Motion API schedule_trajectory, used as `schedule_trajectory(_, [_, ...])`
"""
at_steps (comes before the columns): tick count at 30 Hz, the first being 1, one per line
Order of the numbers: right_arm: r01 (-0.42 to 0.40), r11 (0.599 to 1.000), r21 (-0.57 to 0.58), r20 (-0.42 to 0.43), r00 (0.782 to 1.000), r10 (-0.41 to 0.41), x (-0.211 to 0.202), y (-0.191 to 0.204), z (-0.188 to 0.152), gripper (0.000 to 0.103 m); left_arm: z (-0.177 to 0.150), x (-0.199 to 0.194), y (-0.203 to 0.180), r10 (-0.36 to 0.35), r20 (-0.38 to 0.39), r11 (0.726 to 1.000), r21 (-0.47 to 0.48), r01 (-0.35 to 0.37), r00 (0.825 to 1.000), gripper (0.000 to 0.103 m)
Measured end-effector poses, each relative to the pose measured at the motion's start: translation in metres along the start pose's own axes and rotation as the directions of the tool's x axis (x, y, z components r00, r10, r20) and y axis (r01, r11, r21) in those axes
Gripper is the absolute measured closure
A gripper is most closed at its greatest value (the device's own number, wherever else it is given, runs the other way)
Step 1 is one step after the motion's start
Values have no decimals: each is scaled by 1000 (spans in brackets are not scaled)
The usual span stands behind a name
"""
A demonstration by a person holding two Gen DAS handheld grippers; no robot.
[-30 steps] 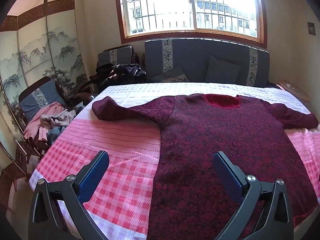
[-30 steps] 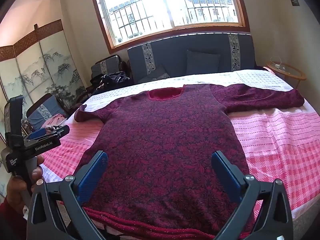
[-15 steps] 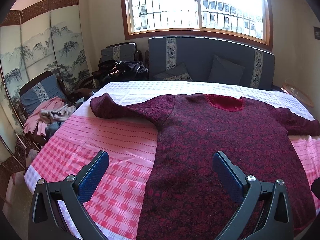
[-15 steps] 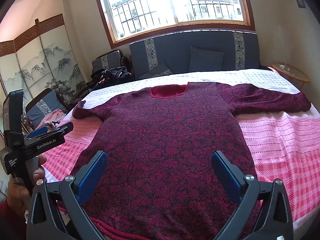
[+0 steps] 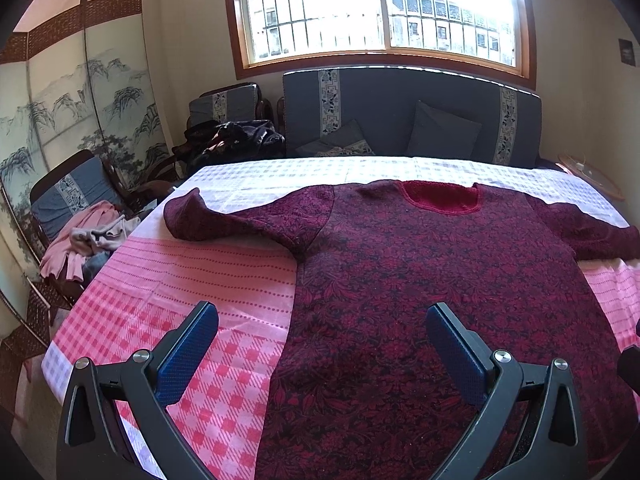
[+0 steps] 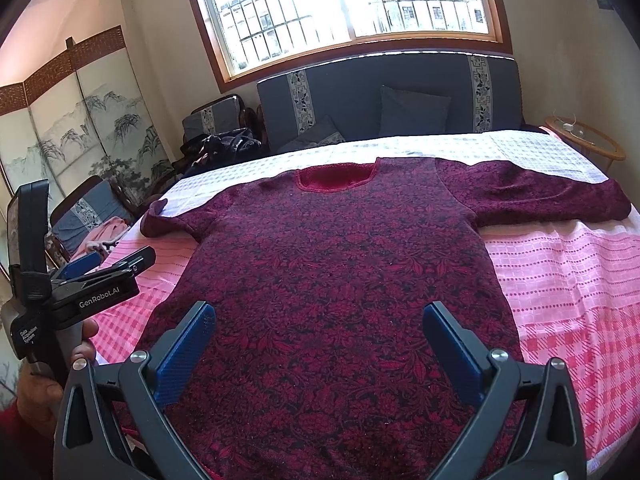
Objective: Fold small clothes
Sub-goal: 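Move both grippers over the flat maroon sweater toward its sleeves, then grasp the sleeve cuff with the right gripper and fold it across the body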
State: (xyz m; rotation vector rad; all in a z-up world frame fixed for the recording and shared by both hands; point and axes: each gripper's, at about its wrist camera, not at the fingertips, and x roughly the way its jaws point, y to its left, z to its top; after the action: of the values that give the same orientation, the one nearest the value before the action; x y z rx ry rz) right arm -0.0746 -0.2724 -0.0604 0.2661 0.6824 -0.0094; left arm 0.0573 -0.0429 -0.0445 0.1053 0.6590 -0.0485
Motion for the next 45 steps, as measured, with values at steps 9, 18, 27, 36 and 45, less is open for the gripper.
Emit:
schedule_trajectory(9, [-2,1000,5,-10,1000,2,8,-6,2,0,1,8,-13,-5,1,1000,31,4,1000,0])
schedule_trajectory(18, [-3,1000,9,-18,1000,3,21,-17,11,0,3,18,-28,0,-5,998,56,1,1000,0])
schedule_trajectory(27, [-4,1000,21,-23,1000,5,30,-37,18,0,5,32,-43,-5,-20,997,78,6,1000,0])
schedule_trajectory(36, [42,992,117,8,999,-44,31,-108,36,0,-3,54,-55,-39,-9,991,127,40,999,0])
schedule_trajectory(45, [99,858,504,43,989,-140,26,-326,67,19,-11,82,-39,-146,-22,989,27,147,989,0])
